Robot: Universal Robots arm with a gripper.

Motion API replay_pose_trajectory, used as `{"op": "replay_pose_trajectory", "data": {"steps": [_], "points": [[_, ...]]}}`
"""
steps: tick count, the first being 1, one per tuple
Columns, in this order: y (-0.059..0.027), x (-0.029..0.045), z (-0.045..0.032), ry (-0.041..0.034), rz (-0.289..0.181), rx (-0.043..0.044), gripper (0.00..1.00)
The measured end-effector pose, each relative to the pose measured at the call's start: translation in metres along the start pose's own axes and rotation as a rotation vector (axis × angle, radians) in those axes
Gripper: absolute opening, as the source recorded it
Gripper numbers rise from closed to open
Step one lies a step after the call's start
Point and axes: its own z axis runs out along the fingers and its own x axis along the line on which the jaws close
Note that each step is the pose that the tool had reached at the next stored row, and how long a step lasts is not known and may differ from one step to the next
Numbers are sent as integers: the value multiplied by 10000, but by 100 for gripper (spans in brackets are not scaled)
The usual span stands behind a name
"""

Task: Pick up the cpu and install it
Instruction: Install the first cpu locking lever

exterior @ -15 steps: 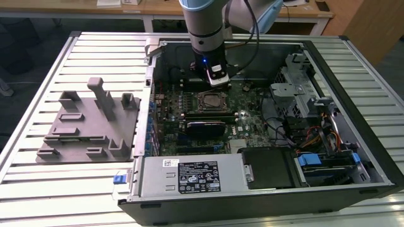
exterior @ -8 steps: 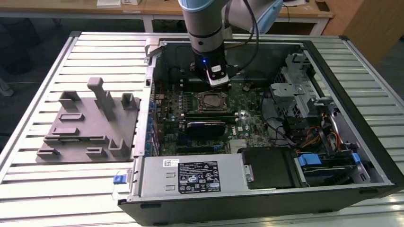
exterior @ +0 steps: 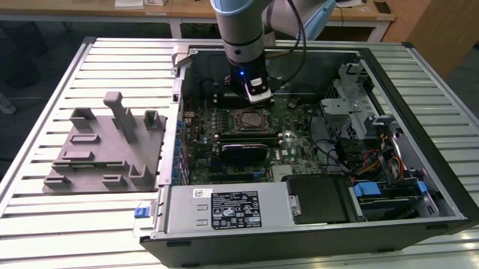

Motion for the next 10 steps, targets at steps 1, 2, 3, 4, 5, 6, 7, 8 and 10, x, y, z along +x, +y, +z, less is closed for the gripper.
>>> {"op": "replay_pose_trajectory", "data": {"steps": [1,2,3,4,5,6,7,8,10], "points": [[-1,0,2,2,-34,12,11],[-1,1,4,3,-67,27,11],[-1,1,5,4,-97,39,11],[-2,1,7,-1,-119,60,11],[-3,2,10,-9,-139,89,11],[-3,3,13,-22,-159,127,11],[-4,3,16,-33,-178,163,11],[-4,3,18,-46,-194,199,11],[-5,4,21,-67,-226,268,11]]}}
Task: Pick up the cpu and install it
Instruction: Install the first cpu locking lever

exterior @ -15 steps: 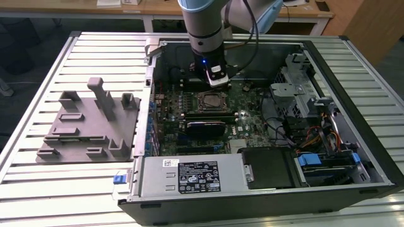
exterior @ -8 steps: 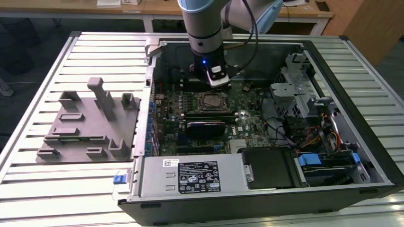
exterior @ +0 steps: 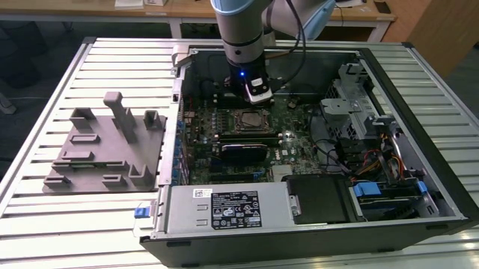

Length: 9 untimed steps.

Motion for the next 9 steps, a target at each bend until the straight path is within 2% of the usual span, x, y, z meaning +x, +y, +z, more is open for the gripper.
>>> {"op": "replay_pose_trajectory", "data": {"steps": [2,9], "points": [[0,0,0,-8,-15,34,11],[8,-10,-29,-9,-15,34,11]]}}
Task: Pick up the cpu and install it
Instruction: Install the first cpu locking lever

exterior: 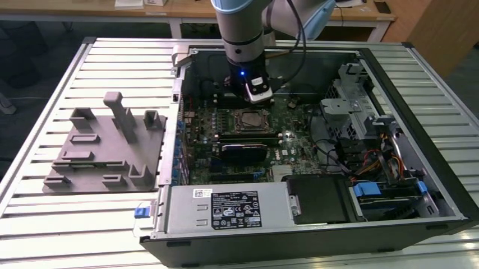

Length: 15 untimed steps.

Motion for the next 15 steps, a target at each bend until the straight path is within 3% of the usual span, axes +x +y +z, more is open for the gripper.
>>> {"op": "replay_pose_trajectory", "data": {"steps": [15], "points": [[57,-12,1,-26,-49,-18,11]]}}
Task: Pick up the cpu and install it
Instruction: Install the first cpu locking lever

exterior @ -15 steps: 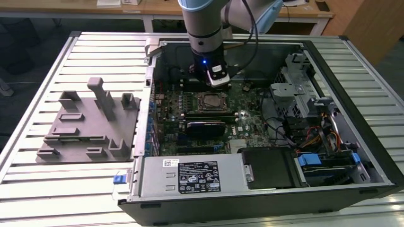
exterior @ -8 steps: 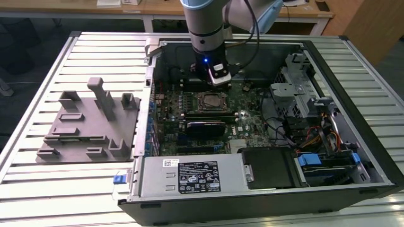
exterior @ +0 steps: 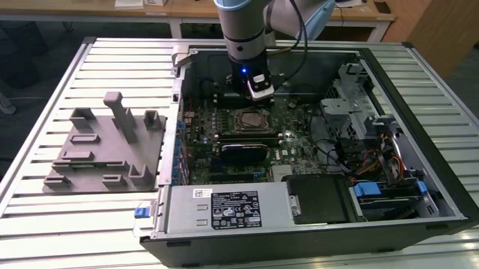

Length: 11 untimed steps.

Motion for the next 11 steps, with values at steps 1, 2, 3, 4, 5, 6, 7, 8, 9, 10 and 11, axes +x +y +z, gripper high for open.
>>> {"op": "replay_pose_trajectory", "data": {"steps": [1,2,3,4,5,6,7,8,9,10,11], "points": [[-1,1,3,1,-27,-6,11],[-2,3,5,3,-66,-13,11],[-3,4,8,7,-109,-21,11],[-4,8,9,8,-138,-23,11],[-4,9,9,9,-151,-18,11],[-4,8,9,9,-152,-18,11],[-4,8,9,8,-153,-16,11],[-4,8,9,9,-154,-15,11],[-4,10,10,6,-161,-14,11],[-5,14,13,-2,-186,-12,11],[-5,18,17,-7,-225,5,11]]}}
